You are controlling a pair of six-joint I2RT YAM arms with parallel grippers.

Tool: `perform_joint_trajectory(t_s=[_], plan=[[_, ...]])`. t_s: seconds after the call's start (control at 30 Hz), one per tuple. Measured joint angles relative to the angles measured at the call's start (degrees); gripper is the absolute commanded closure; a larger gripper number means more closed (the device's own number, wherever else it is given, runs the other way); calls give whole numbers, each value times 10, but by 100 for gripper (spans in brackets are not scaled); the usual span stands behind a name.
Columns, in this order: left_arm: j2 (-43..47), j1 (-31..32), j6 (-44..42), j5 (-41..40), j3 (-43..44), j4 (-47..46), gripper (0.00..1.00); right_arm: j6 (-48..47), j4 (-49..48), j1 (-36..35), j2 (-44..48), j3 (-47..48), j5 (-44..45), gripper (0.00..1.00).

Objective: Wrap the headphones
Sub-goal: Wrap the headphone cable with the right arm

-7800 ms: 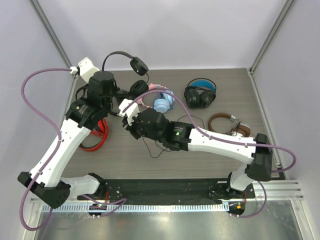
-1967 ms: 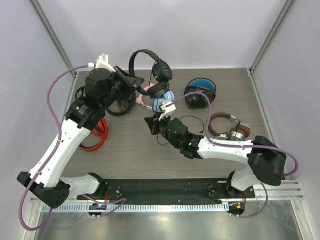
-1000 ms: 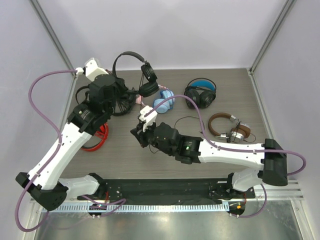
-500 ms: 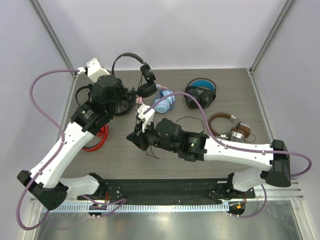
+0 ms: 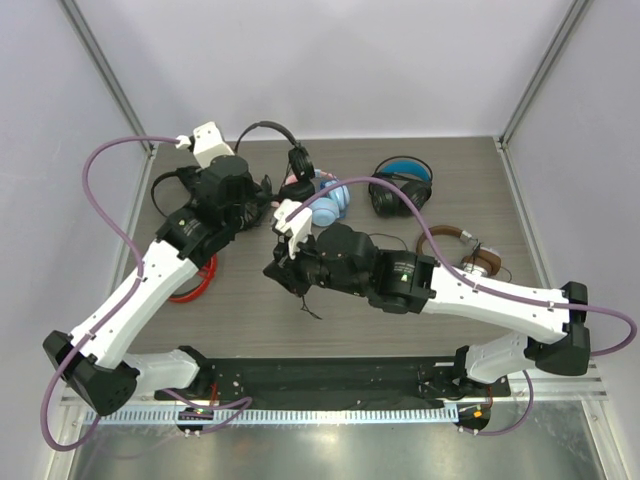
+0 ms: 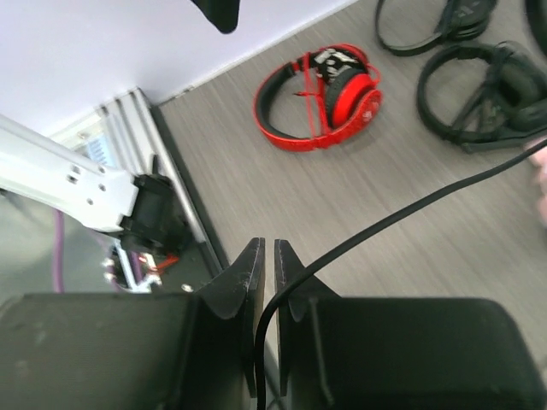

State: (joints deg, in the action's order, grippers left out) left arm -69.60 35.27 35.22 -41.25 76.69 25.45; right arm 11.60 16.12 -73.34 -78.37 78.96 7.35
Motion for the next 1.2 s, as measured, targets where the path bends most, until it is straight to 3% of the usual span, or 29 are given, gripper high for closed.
perform_joint_trajectory(t_s=[0.27, 0.67, 1.0, 1.2], plan=[[0, 0, -56, 43, -26, -12, 100, -133, 127, -1, 0, 107, 87, 88], [-2, 0, -83, 89, -36, -12, 100, -310, 156, -1, -26, 140, 249, 99], [-1, 0, -100, 137, -46, -12, 100, -502, -83, -1, -20, -25, 420, 99], [-1, 0, -118, 160, -47, -7, 100, -578, -202, 2, -22, -38, 457, 98]])
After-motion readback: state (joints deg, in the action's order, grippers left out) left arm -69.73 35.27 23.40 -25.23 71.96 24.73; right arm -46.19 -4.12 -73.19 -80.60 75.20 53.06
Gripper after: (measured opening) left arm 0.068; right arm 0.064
